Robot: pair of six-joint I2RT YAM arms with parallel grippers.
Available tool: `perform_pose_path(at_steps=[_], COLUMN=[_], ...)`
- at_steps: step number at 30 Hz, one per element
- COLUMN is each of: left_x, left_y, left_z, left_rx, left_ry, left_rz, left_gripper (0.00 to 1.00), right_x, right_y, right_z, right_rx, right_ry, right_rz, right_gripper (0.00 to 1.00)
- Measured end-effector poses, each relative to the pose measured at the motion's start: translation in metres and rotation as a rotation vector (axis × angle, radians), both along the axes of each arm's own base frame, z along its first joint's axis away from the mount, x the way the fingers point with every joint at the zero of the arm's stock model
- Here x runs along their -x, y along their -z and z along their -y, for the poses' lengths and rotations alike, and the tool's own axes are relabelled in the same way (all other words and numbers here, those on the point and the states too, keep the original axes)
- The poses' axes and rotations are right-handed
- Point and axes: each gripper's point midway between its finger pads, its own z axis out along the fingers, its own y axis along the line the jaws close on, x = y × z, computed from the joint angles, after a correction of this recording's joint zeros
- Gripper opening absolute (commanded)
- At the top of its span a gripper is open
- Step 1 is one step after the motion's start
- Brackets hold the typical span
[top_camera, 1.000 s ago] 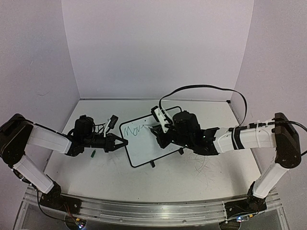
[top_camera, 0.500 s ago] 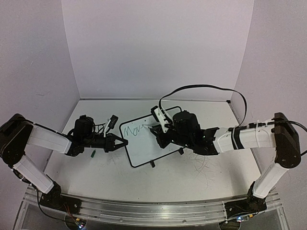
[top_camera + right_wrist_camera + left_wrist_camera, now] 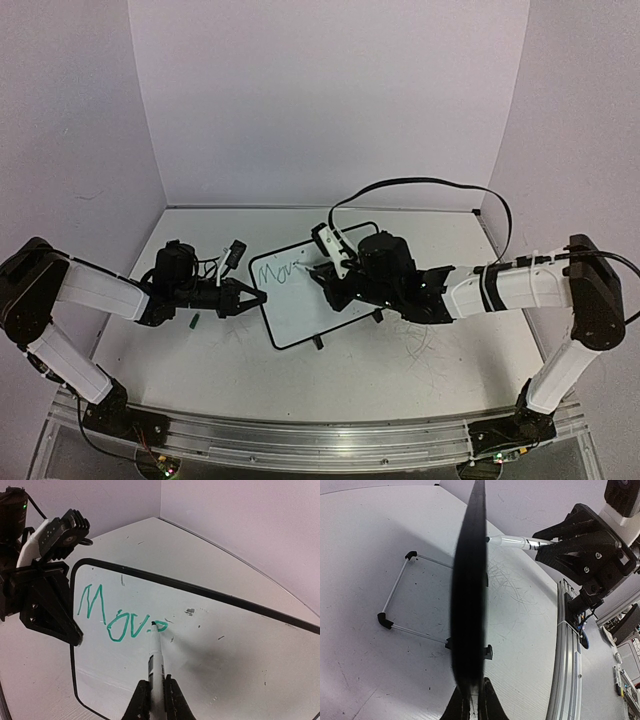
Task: Write a sentence on the whiteboard
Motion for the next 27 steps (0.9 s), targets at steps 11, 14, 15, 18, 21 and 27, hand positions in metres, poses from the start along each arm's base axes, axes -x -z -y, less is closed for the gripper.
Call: perform_pose_path(at_steps=[11, 14, 15, 18, 21, 27], left_x=[0.0001, 0.0001, 0.0001, 0.0001, 0.0001, 0.0001], left_y=[0.0000, 0.0001, 0.0001, 0.0001, 0.0001, 0.0003], left_z=[0.0000, 0.0000, 0.0000, 0.0000, 0.0000, -0.0001], left_rx=[0.000, 0.000, 0.000, 0.000, 0.000, -0.001], left_ry=[0.000, 0.000, 0.000, 0.000, 0.000, 0.000], left_rz=[0.000, 0.000, 0.000, 0.000, 0.000, -0.001], left_gripper=[0.00, 0.00, 0.00, 0.00, 0.00, 0.00], right_x=[0.0010, 0.0011, 0.0012, 0.0014, 0.0024, 0.0047], right_y=[0.0007, 0.0008, 0.0008, 0.0016, 0.0047, 0.0090], right_z=[-0.0005, -0.0006, -0.0006, -0.0003, 0.0005, 0.0011], right_rx=[-0.007, -0.014, -0.015, -0.015, -0.011, -0.005], right_ry=[-0.001, 0.003, 0.003, 0.004, 0.002, -0.003], right_rz=[-0.012, -0.021, -0.022, -0.024, -0.030, -0.038], right_gripper=[0.00, 0.00, 0.00, 0.00, 0.00, 0.00])
